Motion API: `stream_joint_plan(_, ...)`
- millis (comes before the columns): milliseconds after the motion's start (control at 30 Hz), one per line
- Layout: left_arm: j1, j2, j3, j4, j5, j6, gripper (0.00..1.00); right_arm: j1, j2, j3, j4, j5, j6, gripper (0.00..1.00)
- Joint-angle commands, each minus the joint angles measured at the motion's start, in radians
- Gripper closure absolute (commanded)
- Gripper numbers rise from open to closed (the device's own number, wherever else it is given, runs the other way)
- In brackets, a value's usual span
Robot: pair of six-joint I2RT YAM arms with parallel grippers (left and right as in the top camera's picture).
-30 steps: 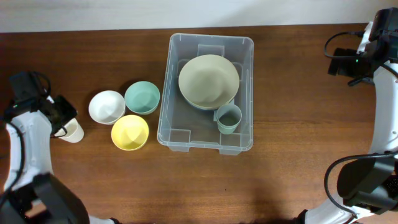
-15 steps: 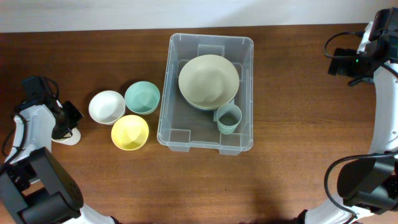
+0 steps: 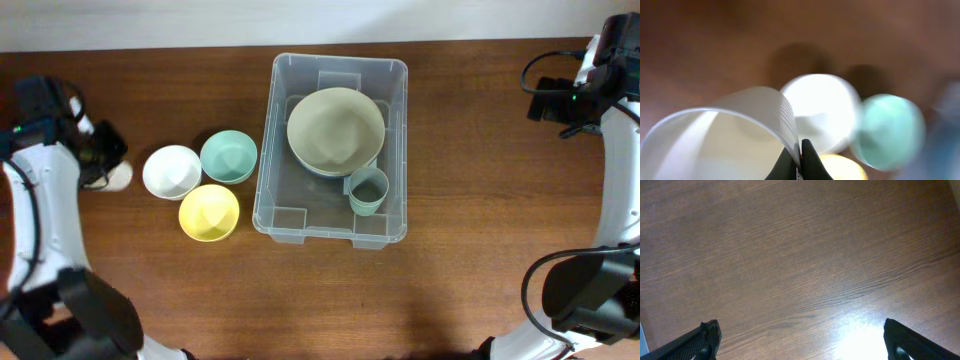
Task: Pack container
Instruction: 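Carry the cream cup into the bin and stack it on the cups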
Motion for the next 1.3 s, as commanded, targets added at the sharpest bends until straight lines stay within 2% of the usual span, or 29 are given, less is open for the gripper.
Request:
stream_joint_plan(0, -0.169, -0.112, 0.046, -0.013, 0.051, 0.075, 1.0, -0.005, -0.013, 0.014, 0.0, -0.006, 0.01, 0.01)
stream_joint_plan(367, -0.684, -0.137, 0.046, 0.013, 0.047, 0.082, 0.99, -0.005, -0.013, 0.014, 0.0, -0.006, 0.01, 0.01)
stream_joint_plan(533, -0.851, -0.136, 0.046, 0.032, 0.042, 0.082, 1.0, -0.005, -0.013, 0.014, 0.0, -0.006, 0.01, 0.01)
stream_joint_plan(867, -1.054, -0.075, 0.046, 0.109, 0.042, 0.082, 1.0, -0.005, -0.013, 0.014, 0.0, -0.006, 0.01, 0.01)
stream_joint_plan(1267, -1.114, 0.036, 0.046, 0.154, 0.039, 0.119, 0.99, -0.005, -0.013, 0.014, 0.0, -0.006, 0.01, 0.01)
